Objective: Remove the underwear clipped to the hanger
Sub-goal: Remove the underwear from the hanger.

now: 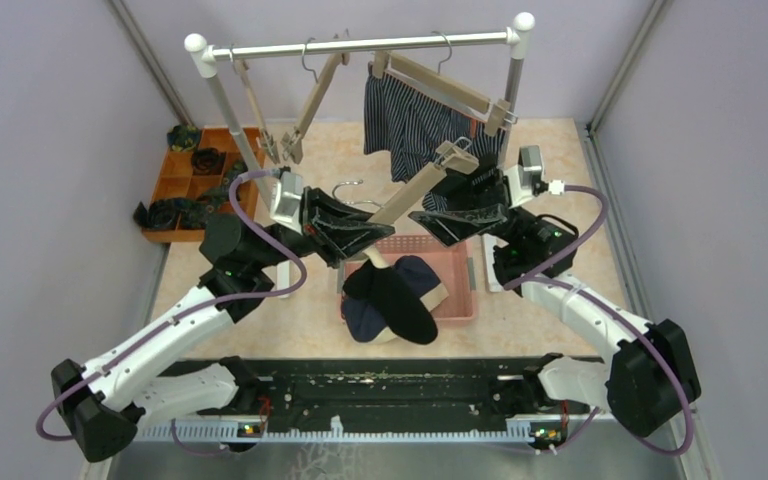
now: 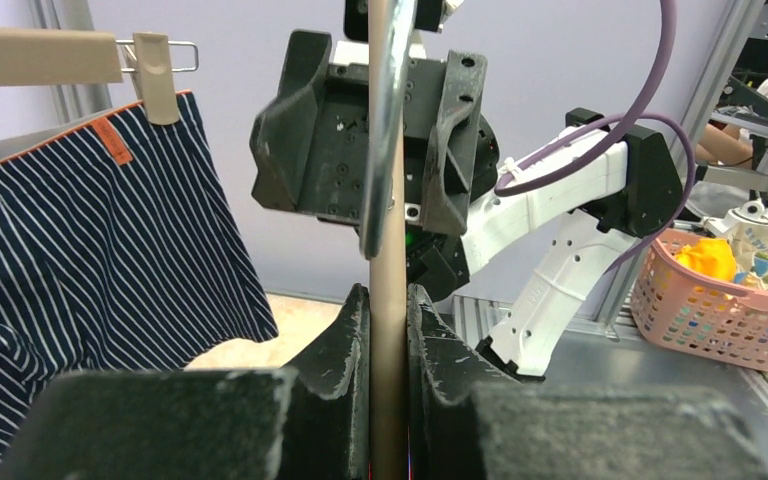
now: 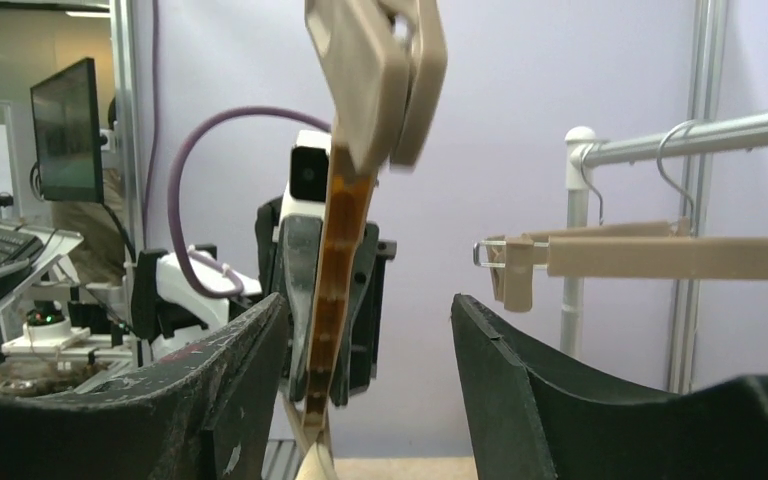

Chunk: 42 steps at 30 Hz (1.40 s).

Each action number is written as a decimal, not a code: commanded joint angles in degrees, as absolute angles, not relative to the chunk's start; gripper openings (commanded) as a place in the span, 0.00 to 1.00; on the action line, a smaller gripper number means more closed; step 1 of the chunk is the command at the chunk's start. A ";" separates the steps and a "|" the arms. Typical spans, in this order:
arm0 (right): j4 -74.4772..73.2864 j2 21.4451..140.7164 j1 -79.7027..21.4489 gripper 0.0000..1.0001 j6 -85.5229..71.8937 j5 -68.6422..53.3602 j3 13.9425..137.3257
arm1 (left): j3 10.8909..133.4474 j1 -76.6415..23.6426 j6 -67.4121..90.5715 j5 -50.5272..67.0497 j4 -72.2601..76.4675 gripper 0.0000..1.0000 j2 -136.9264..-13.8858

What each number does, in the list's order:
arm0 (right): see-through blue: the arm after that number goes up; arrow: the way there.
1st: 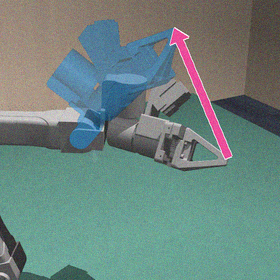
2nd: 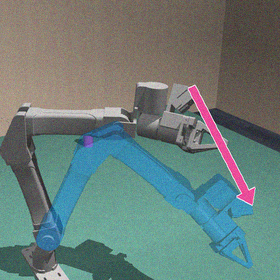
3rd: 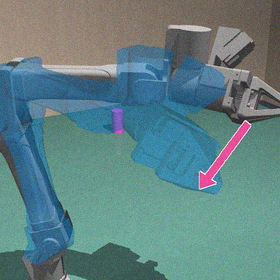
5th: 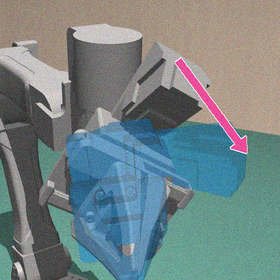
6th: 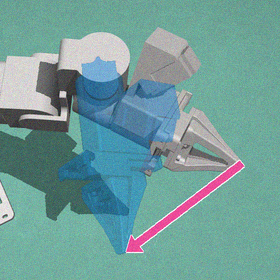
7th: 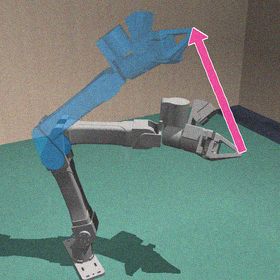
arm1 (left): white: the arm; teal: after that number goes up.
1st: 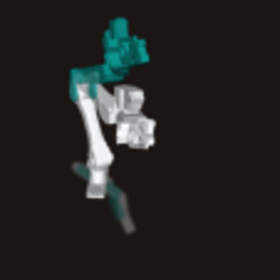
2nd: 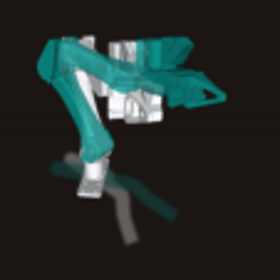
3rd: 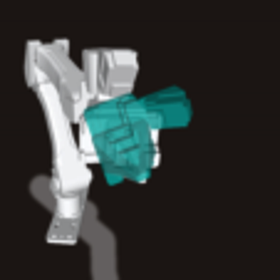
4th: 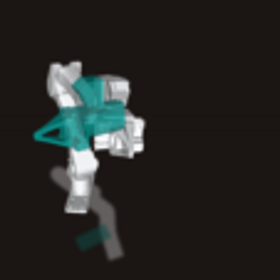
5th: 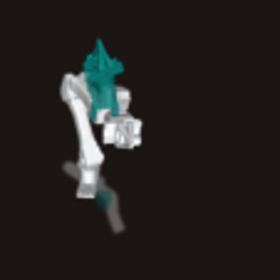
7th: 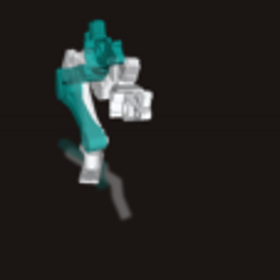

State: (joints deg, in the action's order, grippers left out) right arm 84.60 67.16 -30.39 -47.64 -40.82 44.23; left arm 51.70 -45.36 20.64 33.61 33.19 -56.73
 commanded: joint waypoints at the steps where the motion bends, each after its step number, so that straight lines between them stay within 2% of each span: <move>1: 90.22 67.86 -31.11 0.62 -49.56 -39.22 48.71 | 51.42 -45.70 21.80 34.88 37.63 0.00 -56.51; 5: 90.26 68.75 -31.28 0.58 -50.00 -38.92 49.58 | 50.95 -45.70 22.38 35.32 37.73 0.00 -56.67; 8: 89.75 69.42 -31.54 0.48 -49.95 -38.98 49.98 | 50.64 -45.83 22.54 35.23 37.97 0.00 -56.84; 11: 89.61 69.84 -31.62 0.43 -49.99 -38.94 50.05 | 50.75 -45.88 22.54 35.40 37.95 0.00 -57.24; 18: 88.62 69.96 -32.08 0.42 -49.84 -39.29 50.79 | 51.46 -45.88 22.58 35.83 38.13 0.00 -58.65; 20: 88.17 69.90 -32.16 0.38 -49.59 -39.54 51.02 | 51.59 -45.88 22.62 35.86 38.21 0.00 -58.98; 21: 87.82 69.88 -32.24 0.33 -49.45 -39.55 51.08 | 51.64 -45.88 22.67 35.87 38.31 0.00 -59.00; 23: 86.92 69.75 -32.26 0.07 -49.12 -39.24 51.11 | 51.46 -45.88 22.60 35.65 38.36 0.00 -58.93; 24: 86.43 69.66 -32.26 0.00 -48.87 -39.05 50.99 | 51.38 -45.88 22.47 35.42 38.40 0.00 -58.83; 31: 84.61 68.64 -32.34 0.00 -47.19 -39.14 51.09 | 52.55 -45.88 20.49 34.87 35.42 0.00 -57.57; 32: 84.42 68.38 -32.34 0.00 -46.93 -38.92 51.06 | 53.29 -45.88 19.77 35.45 33.54 0.06 -57.71; 33: 84.15 68.04 -32.34 0.00 -46.56 -38.89 51.04 | 54.07 -45.88 18.87 35.76 31.63 0.19 -57.70; 34: 83.78 67.64 -32.34 0.00 -46.24 -38.79 51.06 | 54.69 -45.88 17.93 35.92 29.79 0.37 -57.55; 37: 82.99 66.65 -32.34 0.00 -45.61 -38.53 51.06 | 55.27 -45.88 14.94 34.80 25.78 0.65 -55.73; 39: 82.36 65.94 -32.34 0.00 -45.32 -38.15 51.10 | 55.64 -45.88 12.25 33.07 22.84 0.71 -54.12; 42: 82.82 65.57 -32.34 0.00 -45.70 -37.93 51.28 | 55.94 -45.88 8.63 30.75 18.86 0.76 -51.66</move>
